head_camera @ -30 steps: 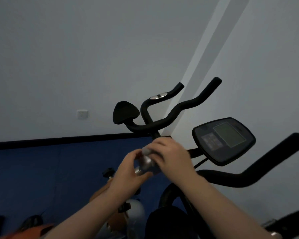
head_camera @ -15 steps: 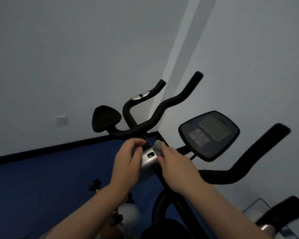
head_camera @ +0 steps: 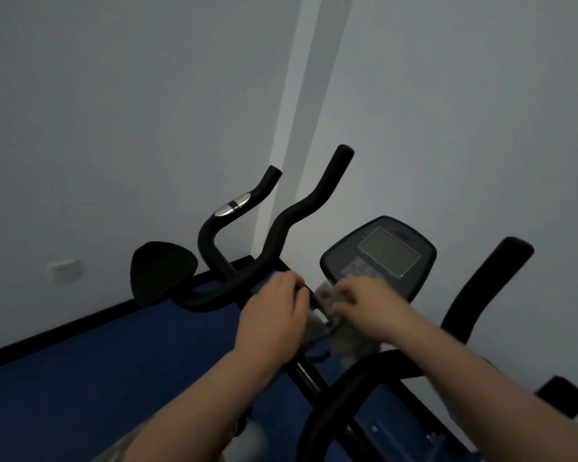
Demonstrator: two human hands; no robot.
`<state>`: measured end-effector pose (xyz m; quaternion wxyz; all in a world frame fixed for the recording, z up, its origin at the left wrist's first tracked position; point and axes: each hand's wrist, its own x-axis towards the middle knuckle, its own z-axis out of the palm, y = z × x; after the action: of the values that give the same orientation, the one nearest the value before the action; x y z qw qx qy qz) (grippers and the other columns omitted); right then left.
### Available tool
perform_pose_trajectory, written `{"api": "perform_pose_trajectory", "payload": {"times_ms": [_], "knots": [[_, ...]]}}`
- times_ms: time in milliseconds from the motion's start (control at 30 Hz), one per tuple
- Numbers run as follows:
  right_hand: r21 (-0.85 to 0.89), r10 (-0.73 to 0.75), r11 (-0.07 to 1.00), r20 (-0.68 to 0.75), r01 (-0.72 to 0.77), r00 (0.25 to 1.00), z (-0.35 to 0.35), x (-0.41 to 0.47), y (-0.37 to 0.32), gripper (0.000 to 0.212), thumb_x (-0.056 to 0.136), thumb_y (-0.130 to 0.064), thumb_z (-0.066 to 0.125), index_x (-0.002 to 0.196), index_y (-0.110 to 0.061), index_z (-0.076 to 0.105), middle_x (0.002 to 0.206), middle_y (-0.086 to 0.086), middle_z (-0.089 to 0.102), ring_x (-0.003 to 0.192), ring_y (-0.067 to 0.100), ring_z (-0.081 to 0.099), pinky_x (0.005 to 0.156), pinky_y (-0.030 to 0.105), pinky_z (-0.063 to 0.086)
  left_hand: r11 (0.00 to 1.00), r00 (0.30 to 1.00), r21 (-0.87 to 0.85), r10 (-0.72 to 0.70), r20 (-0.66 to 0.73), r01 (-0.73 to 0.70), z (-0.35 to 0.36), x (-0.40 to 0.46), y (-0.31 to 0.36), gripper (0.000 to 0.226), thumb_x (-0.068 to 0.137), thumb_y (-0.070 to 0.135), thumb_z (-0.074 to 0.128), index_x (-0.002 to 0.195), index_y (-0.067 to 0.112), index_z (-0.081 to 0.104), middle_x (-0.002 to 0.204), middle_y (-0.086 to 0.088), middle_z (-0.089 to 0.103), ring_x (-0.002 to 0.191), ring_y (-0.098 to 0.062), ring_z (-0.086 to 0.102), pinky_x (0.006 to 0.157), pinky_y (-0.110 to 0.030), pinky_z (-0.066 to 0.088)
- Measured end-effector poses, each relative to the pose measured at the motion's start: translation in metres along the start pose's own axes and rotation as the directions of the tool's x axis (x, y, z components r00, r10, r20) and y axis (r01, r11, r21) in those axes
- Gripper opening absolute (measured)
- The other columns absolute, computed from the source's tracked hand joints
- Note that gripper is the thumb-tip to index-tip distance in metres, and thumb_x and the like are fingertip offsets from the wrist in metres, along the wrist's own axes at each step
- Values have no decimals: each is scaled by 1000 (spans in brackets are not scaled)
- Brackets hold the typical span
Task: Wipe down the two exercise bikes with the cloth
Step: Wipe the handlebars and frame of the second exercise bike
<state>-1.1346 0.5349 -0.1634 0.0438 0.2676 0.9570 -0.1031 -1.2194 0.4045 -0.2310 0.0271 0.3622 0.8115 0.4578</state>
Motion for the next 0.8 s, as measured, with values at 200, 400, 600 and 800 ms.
{"api": "perform_pose_trajectory", "payload": {"times_ms": [200,400,600,800], "knots": [[-338,12,935,-263,-103,965,-25,55,49,39,100,-31,42,138,-30,46,143,5,47,128,26,45,93,35,41,938,977,336,7,215,-80,7,12,-1,38,102,44,32,110,21,61,108,2,62,95,-18,57,80,-30,35],[-496,13,866,147,63,989,13,61,70,65,102,-48,16,151,-24,-20,158,3,-26,147,22,-20,118,41,-4,934,979,340,41,198,-107,9,11,-5,37,102,41,31,103,21,62,98,4,63,86,-16,58,81,-30,39],[-515,103,856,109,-32,989,-10,82,85,61,101,-49,8,152,-26,-16,159,5,-24,147,24,-18,120,43,-2,907,977,398,56,208,-137,10,12,-5,34,102,39,31,94,21,57,89,3,60,78,-17,56,79,-32,39],[-499,-48,861,103,94,994,22,76,50,66,103,-43,20,150,-24,-22,157,5,-28,146,25,-23,117,43,-8,925,989,368,40,140,-90,9,7,-8,32,100,41,34,90,22,58,86,6,61,71,-15,48,68,-30,24]]}}
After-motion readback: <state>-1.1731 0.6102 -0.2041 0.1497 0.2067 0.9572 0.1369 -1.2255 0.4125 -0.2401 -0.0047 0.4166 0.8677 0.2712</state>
